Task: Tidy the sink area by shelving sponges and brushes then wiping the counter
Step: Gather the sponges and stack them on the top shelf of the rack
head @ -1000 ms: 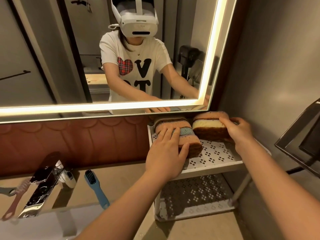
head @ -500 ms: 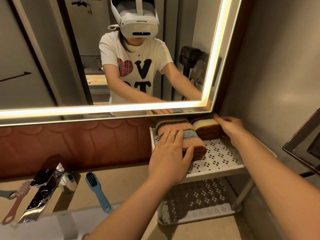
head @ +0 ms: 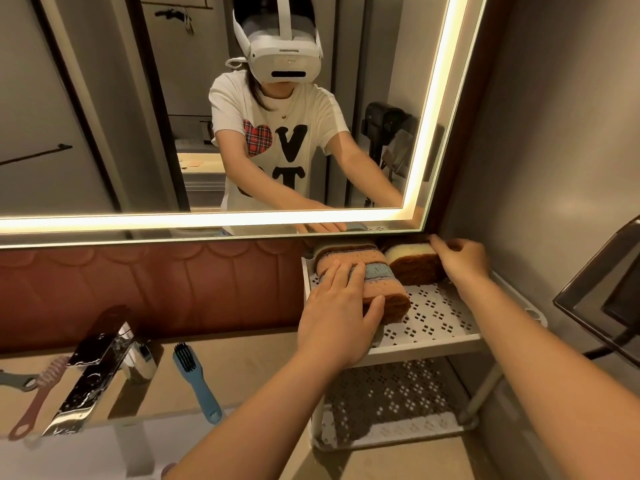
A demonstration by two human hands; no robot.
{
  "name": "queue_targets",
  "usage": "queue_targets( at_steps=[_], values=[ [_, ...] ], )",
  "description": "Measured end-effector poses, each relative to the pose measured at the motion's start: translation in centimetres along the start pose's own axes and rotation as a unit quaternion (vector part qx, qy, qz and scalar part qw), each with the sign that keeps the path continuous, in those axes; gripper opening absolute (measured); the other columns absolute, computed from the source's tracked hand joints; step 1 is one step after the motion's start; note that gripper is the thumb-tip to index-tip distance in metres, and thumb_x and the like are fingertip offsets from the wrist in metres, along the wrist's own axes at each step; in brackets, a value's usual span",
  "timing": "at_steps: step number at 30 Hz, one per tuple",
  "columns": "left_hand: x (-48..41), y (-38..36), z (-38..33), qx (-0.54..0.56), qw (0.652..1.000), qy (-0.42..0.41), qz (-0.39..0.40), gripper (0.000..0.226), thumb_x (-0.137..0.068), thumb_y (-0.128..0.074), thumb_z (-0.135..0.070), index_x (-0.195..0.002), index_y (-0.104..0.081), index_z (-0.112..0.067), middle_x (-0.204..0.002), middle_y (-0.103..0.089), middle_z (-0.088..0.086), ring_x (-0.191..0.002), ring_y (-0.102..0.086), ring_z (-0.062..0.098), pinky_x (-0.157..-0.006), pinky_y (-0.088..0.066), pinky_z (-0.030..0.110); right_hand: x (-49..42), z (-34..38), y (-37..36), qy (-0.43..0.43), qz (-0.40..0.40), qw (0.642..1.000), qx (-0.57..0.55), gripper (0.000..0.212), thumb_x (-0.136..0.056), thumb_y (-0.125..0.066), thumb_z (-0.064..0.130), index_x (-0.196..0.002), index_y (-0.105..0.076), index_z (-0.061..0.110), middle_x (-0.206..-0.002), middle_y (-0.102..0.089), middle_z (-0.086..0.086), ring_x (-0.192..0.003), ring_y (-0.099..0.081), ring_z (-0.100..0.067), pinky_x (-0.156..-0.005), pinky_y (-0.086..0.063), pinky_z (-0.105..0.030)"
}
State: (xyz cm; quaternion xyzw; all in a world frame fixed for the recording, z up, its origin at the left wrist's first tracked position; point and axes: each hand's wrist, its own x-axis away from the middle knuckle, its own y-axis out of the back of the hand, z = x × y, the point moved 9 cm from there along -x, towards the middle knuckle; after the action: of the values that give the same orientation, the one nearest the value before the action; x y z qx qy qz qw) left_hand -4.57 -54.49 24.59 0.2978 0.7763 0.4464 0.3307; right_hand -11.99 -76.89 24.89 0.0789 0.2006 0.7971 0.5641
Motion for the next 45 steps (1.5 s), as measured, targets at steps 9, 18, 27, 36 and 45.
queue_targets(
  at_steps=[9,18,27,36,45],
  values=[
    [0.4,1.8,0.1,0.110,0.992,-0.010,-0.060,0.052,-0.097,-0.032,-0.041,-0.145,-0.026,-0.021,-0.155,-0.018,0.000,-0.143,-0.013,0.016,-0.114,-0.016,0.037,6.2,5.1,1.4,0.133,-0.015,0.991,0.012,0.020,-0.088,-0.059,0.033,-0.094,-0.064,0.015,-0.090,-0.061,-0.004,-0.089,-0.058,-0.022,-0.076,-0.049,-0.036],
    [6.1,5.6,3.0,0.246,0.965,-0.019,-0.093,0.033,-0.096,-0.041,-0.035,-0.119,-0.055,-0.017,-0.124,-0.055,-0.003,-0.119,-0.044,0.009,-0.100,-0.035,0.025,15.7,9.1,-1.4,0.216,0.094,0.971,0.029,0.010,-0.088,-0.059,0.029,-0.092,-0.064,0.020,-0.088,-0.059,0.004,-0.082,-0.055,-0.010,-0.064,-0.045,-0.024],
    [16.4,7.7,13.4,0.198,0.977,0.037,0.063,0.022,-0.095,-0.047,-0.029,-0.107,-0.061,-0.017,-0.102,-0.064,-0.005,-0.095,-0.057,0.006,-0.073,-0.039,0.006,27.1,9.3,-9.5,0.233,0.232,0.944,0.039,0.005,-0.086,-0.063,0.023,-0.087,-0.067,0.021,-0.086,-0.064,0.006,-0.081,-0.058,-0.007,-0.067,-0.046,-0.019],
    [27.4,8.7,25.5,0.183,0.960,0.172,0.125,0.028,-0.093,-0.046,-0.039,-0.113,-0.057,-0.023,-0.106,-0.063,-0.006,-0.097,-0.059,0.011,-0.088,-0.050,0.036,37.3,8.5,-22.3,0.206,0.370,0.903,0.071,0.004,-0.083,-0.066,0.020,-0.079,-0.067,0.022,-0.078,-0.063,0.007,-0.070,-0.056,-0.016,-0.067,-0.046,-0.032],
    [39.9,10.0,40.5,0.178,0.921,0.338,0.081,0.024,-0.094,-0.046,-0.035,-0.111,-0.056,-0.022,-0.112,-0.060,-0.003,-0.103,-0.056,0.014,-0.089,-0.046,0.031,47.5,6.1,-33.3,0.140,0.514,0.844,0.068,0.006,-0.087,-0.061,0.015,-0.087,-0.065,0.019,-0.084,-0.060,-0.001,-0.067,-0.055,-0.012,-0.051,-0.041,-0.010]
  ],
)
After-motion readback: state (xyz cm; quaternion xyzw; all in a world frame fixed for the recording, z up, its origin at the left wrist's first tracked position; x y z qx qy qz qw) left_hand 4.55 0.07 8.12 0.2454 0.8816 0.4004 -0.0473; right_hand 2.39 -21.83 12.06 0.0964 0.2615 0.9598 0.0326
